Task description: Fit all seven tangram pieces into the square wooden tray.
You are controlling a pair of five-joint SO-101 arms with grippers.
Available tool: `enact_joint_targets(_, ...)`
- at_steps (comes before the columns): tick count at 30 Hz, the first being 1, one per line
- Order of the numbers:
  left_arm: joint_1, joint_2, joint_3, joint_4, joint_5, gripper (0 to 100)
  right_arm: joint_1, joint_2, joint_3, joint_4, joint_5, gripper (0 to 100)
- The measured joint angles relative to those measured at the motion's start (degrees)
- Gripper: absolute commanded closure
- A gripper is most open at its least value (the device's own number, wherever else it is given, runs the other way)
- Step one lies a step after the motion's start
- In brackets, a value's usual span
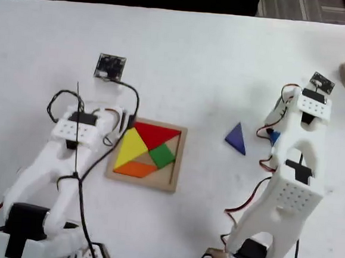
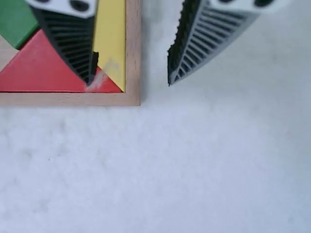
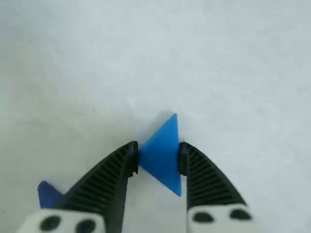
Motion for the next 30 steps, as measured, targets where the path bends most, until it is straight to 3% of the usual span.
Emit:
enact_joint_targets(11, 0.00, 0.00, 0.00, 0.00, 0.00, 76, -2.20, -5.98, -0.26, 9.23, 0.53, 97.9)
enact_joint_targets(21, -0.35, 0.00, 0.00, 0.00, 0.00, 81, -17.76, -22.15, -0.26, 23.12, 0.62, 98.1)
enact_joint_targets(30, -1.67, 0.00, -0.88, 0.00, 0.00, 88, -30.51, -24.70, 10.90, 14.07, 2.29, 98.1)
